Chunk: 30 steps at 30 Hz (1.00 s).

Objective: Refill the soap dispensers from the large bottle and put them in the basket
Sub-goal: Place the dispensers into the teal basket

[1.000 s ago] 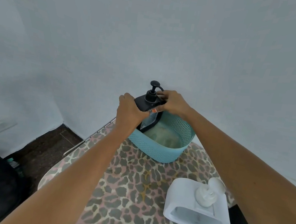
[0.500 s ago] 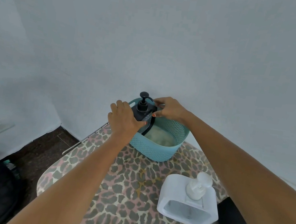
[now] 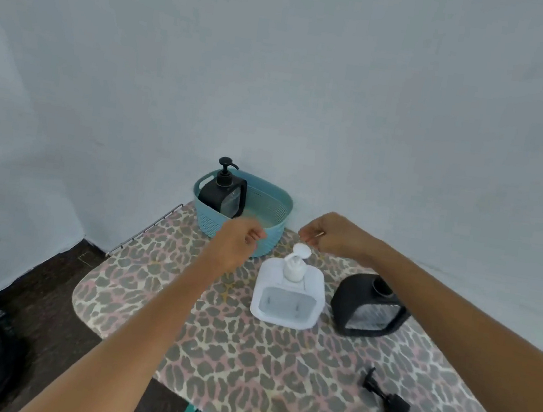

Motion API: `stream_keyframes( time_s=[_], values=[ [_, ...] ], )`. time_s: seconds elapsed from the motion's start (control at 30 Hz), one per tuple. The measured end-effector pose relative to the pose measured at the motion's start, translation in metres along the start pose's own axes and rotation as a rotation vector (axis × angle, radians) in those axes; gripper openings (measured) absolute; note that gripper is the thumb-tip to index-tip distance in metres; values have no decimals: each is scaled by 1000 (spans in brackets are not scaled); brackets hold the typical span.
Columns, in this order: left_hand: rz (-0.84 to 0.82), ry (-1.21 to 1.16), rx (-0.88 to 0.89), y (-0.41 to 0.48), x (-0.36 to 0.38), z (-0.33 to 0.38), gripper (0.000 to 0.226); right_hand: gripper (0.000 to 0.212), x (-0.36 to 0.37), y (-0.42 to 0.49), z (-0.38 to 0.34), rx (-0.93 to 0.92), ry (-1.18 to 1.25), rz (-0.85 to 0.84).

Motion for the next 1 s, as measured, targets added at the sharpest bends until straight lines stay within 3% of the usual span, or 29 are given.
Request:
stream_keyframes(
  time_s=[0.1,0.17,0.3,0.47,0.63,0.8,1.0],
  values=[
    [-370,-35,-106,-28,46,-8,39,39,26,-20,16,22,-91,-76],
    [-455,-97,-102,-42,59,-8,55,43,45,-29,21,2,-159,-155],
    [-278,-109,-35,-45,54,-13,66,66,59,-38,19,-73,-271,-74],
    [-120,-107,-19,-48,40,-15,64,44,50,-49,5,-134,-249,91],
    [43,-122,60,-35,-9,24,63,59,-8,-43,-34,-212,-267,203],
    [243,-139,122,-4,-73,62,54,61,-69,-4,-81,-279,-341,272],
    [331,-74,27,45,-90,32,54,61,-70,73,-105,-322,-302,262]
  ],
)
Point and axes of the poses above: each hand's wrist, its own y-axis towards the middle knuckle, its own x-axis out of the palm, z = x × y, the point moved 10 cm from there along y, towards the middle knuckle, and after that the axes turned 8 degrees about -y, right-handed, at the moved point
